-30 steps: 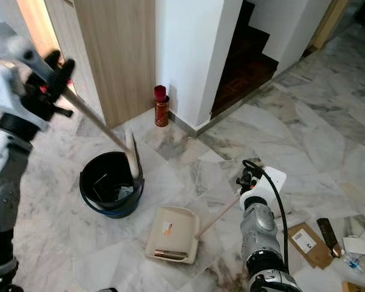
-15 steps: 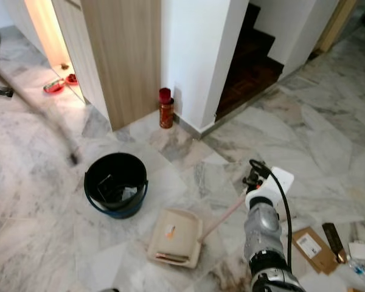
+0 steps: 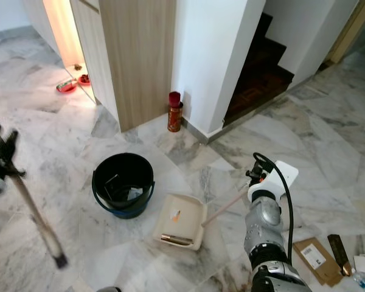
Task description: Sweep floor
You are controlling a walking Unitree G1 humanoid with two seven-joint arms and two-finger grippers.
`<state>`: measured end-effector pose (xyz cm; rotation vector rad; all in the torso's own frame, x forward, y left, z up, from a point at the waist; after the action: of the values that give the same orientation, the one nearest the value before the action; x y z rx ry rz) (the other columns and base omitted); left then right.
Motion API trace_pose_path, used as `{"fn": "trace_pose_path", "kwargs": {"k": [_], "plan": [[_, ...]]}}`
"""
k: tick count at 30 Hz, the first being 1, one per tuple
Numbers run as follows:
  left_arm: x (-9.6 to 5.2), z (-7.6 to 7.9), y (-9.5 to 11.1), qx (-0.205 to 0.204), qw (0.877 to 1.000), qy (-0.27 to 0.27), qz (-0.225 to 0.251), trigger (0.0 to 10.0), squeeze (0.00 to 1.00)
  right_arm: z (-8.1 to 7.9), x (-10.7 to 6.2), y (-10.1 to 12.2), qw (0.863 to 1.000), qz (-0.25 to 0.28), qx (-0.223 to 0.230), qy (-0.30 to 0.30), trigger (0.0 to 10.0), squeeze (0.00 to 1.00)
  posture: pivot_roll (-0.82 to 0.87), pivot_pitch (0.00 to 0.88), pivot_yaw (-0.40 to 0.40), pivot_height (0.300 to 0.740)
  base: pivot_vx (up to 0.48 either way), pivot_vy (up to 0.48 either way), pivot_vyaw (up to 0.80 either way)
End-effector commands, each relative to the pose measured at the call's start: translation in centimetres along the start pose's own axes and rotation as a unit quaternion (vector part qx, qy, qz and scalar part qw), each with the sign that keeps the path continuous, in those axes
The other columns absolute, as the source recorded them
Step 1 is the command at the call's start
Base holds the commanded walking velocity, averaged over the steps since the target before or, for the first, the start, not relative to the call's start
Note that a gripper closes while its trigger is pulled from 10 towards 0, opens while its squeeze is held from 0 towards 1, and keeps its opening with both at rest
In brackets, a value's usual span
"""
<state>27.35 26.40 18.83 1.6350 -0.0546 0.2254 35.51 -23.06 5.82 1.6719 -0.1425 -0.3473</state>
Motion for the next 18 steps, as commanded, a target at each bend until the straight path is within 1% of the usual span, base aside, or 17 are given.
{"fn": "trace_pose_path", "kwargs": {"k": [1, 2, 3, 4, 7, 9, 12, 14, 15, 16, 18], "plan": [[-0.4, 0.5, -0.7, 0.001, 1.000, -0.004, 0.006, 10.0, 0.00, 0.2, 0.4, 1.2, 1.000, 0.022, 0.009, -0.008, 10.0, 0.00, 0.25, 0.029, -0.116, 0.740, 0.000, 0.000, 0.00], [-0.6, 0.6, -1.2, 0.000, 1.000, -0.006, -0.002, 10.0, 0.00, 0.2, 0.4, 1.2, 1.000, 0.023, 0.009, -0.008, 10.0, 0.00, 0.25, 0.029, -0.116, 0.740, 0.000, 0.000, 0.00], [-0.8, 1.0, -2.1, -0.010, 1.000, -0.011, -0.013, 10.0, 0.00, 0.2, 0.4, 1.2, 1.000, 0.024, 0.009, -0.010, 10.0, 0.00, 0.25, 0.030, -0.117, 0.740, 0.000, 0.000, 0.00], [-0.9, 1.2, -2.5, -0.017, 1.000, -0.012, -0.018, 10.0, 0.00, 0.2, 0.4, 1.3, 1.000, 0.025, 0.009, -0.012, 10.0, 0.00, 0.25, 0.030, -0.117, 0.740, 0.000, 0.000, 0.00], [-1.1, 1.6, -3.3, -0.023, 0.999, -0.012, -0.027, 10.0, 0.00, 0.6, 0.6, 2.0, 0.999, 0.039, 0.010, -0.025, 10.0, 0.00, 0.24, 0.033, -0.116, 0.740, 0.000, 0.000, 0.00], [-1.1, 1.6, -3.4, -0.024, 0.999, -0.012, -0.028, 10.0, 0.00, 0.9, 0.7, 2.3, 0.998, 0.043, 0.009, -0.034, 10.0, 0.00, 0.24, 0.034, -0.114, 0.740, 0.000, 0.000, 0.00], [-1.2, 1.6, -3.7, -0.024, 0.999, -0.013, -0.027, 10.0, 0.00, 2.1, 0.8, 3.0, 0.995, 0.059, 0.024, -0.077, 10.0, 0.00, 0.24, 0.036, -0.111, 0.740, 0.000, 0.000, 0.00], [-1.3, 1.5, -3.8, -0.023, 0.999, -0.014, -0.027, 10.0, 0.00, 2.3, 0.8, 3.1, 0.994, 0.059, 0.028, -0.087, 10.0, 0.00, 0.24, 0.035, -0.109, 0.740, 0.000, 0.000, 0.00], [-1.4, 1.5, -3.9, -0.023, 0.999, -0.013, -0.028, 10.0, 0.00, 2.7, 0.7, 3.1, 0.992, 0.059, 0.030, -0.105, 10.0, 0.00, 0.24, 0.035, -0.108, 0.740, 0.000, 0.000, 0.00], [-1.4, 1.5, -3.9, -0.023, 0.999, -0.013, -0.028, 10.0, 0.00, 2.7, 0.7, 3.1, 0.992, 0.059, 0.030, -0.105, 10.0, 0.00, 0.24, 0.035, -0.108, 0.740, 0.000, 0.000, 0.00], [-1.6, 1.5, -4.1, -0.023, 0.999, -0.014, -0.032, 10.0, 0.00, 3.2, 0.7, 3.5, 0.989, 0.067, 0.025, -0.130, 10.0, 0.00, 0.24, 0.035, -0.107, 0.740, 0.000, 0.000, 0.00]]}}
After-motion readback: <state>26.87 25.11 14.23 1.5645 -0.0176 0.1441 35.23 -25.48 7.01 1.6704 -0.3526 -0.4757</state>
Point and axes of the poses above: a point about 5 cm out from each wrist's last joint towards the gripper, its own x axis pointing out of the wrist towards the gripper, its own y axis along the axis of the wrist's last joint, z = x × y, the point moved 3 cm from there along x, pointing out of the wrist towards the gripper, and after that the axes turned 13 degrees about -x, right-handed, at the moved point
